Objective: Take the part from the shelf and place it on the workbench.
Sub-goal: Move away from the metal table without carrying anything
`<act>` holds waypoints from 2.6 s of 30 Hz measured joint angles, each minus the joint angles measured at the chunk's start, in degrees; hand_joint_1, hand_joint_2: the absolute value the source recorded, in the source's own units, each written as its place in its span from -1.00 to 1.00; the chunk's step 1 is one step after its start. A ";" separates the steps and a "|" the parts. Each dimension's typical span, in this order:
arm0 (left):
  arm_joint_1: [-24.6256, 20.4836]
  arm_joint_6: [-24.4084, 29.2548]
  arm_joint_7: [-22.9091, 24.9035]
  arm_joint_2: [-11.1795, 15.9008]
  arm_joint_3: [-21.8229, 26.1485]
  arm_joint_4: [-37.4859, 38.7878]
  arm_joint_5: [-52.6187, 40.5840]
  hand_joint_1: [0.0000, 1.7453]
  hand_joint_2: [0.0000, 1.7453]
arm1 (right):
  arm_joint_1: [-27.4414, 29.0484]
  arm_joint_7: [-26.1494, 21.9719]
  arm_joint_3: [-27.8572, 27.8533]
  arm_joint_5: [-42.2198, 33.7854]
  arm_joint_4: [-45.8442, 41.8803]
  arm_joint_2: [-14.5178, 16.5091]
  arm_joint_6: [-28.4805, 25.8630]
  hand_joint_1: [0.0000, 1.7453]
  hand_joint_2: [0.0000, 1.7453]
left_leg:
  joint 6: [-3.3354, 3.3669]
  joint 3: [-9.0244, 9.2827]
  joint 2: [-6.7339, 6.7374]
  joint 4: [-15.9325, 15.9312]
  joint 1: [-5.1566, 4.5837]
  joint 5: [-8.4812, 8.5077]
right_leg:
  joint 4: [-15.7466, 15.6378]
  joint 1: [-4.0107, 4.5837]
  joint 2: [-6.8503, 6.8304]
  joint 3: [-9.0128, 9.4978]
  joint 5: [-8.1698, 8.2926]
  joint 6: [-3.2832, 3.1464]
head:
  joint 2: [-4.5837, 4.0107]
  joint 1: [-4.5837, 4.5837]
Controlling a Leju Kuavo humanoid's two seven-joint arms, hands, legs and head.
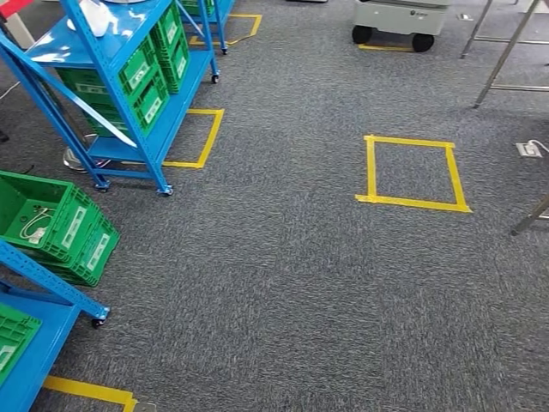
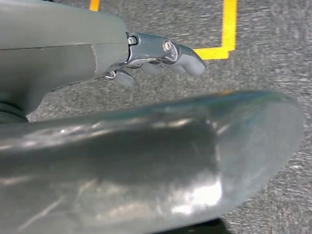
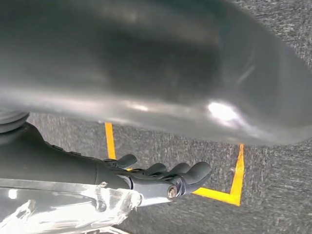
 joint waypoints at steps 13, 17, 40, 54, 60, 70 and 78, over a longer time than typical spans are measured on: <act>-0.04 -0.41 0.00 -0.10 0.56 -0.23 -0.68 -1.00 -1.00 | 0.23 0.63 1.05 -0.22 -0.86 0.01 0.99 -1.00 -1.00 | 2.81 8.26 1.46 -15.24 -0.01 7.17 | 7.23 0.18 -0.71 -2.11 -5.44 2.65 | 0.00 0.57; -0.10 -0.56 0.00 -0.15 0.75 -0.28 -0.85 -1.00 -1.00 | 0.62 0.83 1.15 -0.27 -0.90 0.01 1.08 -1.00 -1.00 | 3.03 8.30 -1.25 -15.19 -0.02 7.17 | 16.87 0.06 0.76 -7.43 -7.77 2.84 | 0.00 0.62; -0.05 -0.71 0.00 -0.19 1.72 -0.54 -1.52 -1.00 -1.00 | 0.65 0.78 1.55 0.04 -1.34 0.01 1.82 -1.00 -1.00 | 1.75 8.26 3.61 -14.94 -0.33 6.68 | 0.54 0.49 -4.86 0.56 -1.42 1.45 | 0.00 0.18; 0.11 -0.73 0.00 -0.50 2.34 -0.62 -2.57 -1.00 -1.00 | 0.68 0.41 1.64 0.24 -1.28 0.03 1.98 -1.00 -1.00 | 1.31 8.00 -5.33 -14.91 0.23 7.33 | 1.20 -0.57 4.64 -0.50 -0.75 1.71 | 0.00 0.67; 0.05 -0.73 -0.08 -0.52 2.76 -0.68 -2.72 -1.00 -1.00 | 0.88 0.51 1.58 0.26 -1.32 0.03 2.05 -1.00 -1.00 | 0.04 2.10 -0.39 -3.36 0.19 0.89 | 0.74 -0.35 0.52 -0.41 -0.23 -0.27 | 0.00 0.02; -0.06 -0.72 -0.30 -0.56 2.99 -0.86 -2.89 -1.00 -1.00 | 0.69 0.49 1.58 0.43 -1.32 0.03 2.16 -1.00 -1.00 | 1.34 8.08 4.20 -14.71 -0.26 6.62 | 0.65 0.47 -5.70 0.59 -1.45 1.17 | 0.00 0.32; 0.02 -0.67 -0.31 -0.54 3.31 -0.98 -3.31 -1.00 -1.00 | 0.71 0.12 1.63 0.99 -1.29 0.02 2.28 -1.00 -1.00 | 2.90 8.04 -1.25 -15.00 0.12 7.17 | 17.27 0.00 0.74 -7.39 -8.23 2.43 | 0.00 0.60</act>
